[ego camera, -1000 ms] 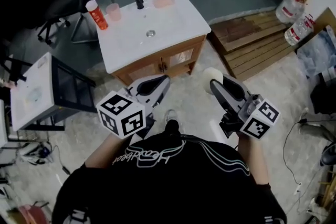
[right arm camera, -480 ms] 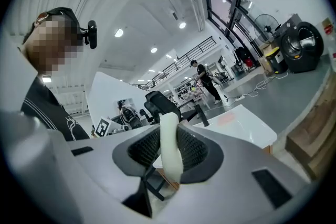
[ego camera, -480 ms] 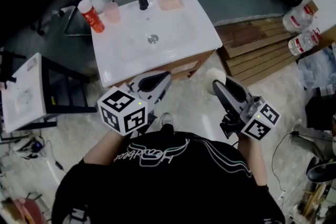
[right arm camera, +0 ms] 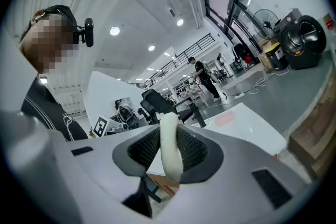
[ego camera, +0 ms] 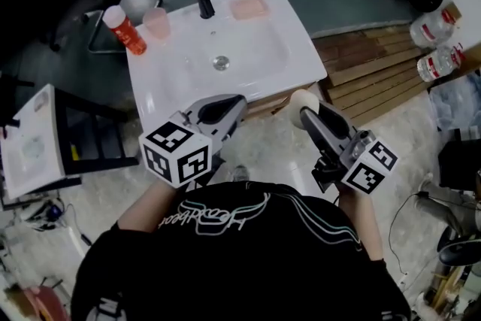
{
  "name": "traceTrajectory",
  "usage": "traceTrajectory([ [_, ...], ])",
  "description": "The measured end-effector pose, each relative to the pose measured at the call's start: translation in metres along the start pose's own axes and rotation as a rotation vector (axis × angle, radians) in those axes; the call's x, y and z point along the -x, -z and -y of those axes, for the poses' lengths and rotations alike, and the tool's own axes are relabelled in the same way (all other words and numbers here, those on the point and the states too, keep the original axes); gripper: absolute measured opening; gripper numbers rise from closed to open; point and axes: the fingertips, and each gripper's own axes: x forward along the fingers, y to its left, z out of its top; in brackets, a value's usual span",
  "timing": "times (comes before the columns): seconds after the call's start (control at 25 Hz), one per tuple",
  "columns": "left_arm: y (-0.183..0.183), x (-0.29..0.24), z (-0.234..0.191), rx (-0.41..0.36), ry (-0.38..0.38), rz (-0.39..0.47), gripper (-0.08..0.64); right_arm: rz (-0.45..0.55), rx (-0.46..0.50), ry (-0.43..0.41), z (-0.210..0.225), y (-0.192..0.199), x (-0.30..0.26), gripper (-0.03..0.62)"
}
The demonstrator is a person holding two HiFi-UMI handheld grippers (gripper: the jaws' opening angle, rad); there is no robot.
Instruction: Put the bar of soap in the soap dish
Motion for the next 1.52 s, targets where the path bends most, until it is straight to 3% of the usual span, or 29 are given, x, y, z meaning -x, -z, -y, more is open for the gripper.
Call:
traceTrajectory([
  [0.36, -0.003, -0.009, 0.000, -0.004, -0.007, -0.007, 0.020, 0.017, 0.001, -0.011, 0.009, -0.012, -0.005, 0.120],
  [0.72, -0.012, -0.014, -0.008, 0.007, -0.074, 0.000, 0.020, 0.006, -0.019, -0.065, 0.027, -0.023, -0.019, 0.121],
  [1.52, -0.061, -0.071, -0.107, 0.127, -0.260, 0.058, 0.020, -0.140, -0.061, -0.184, 0.130, -0.054, -0.118, 0.120],
])
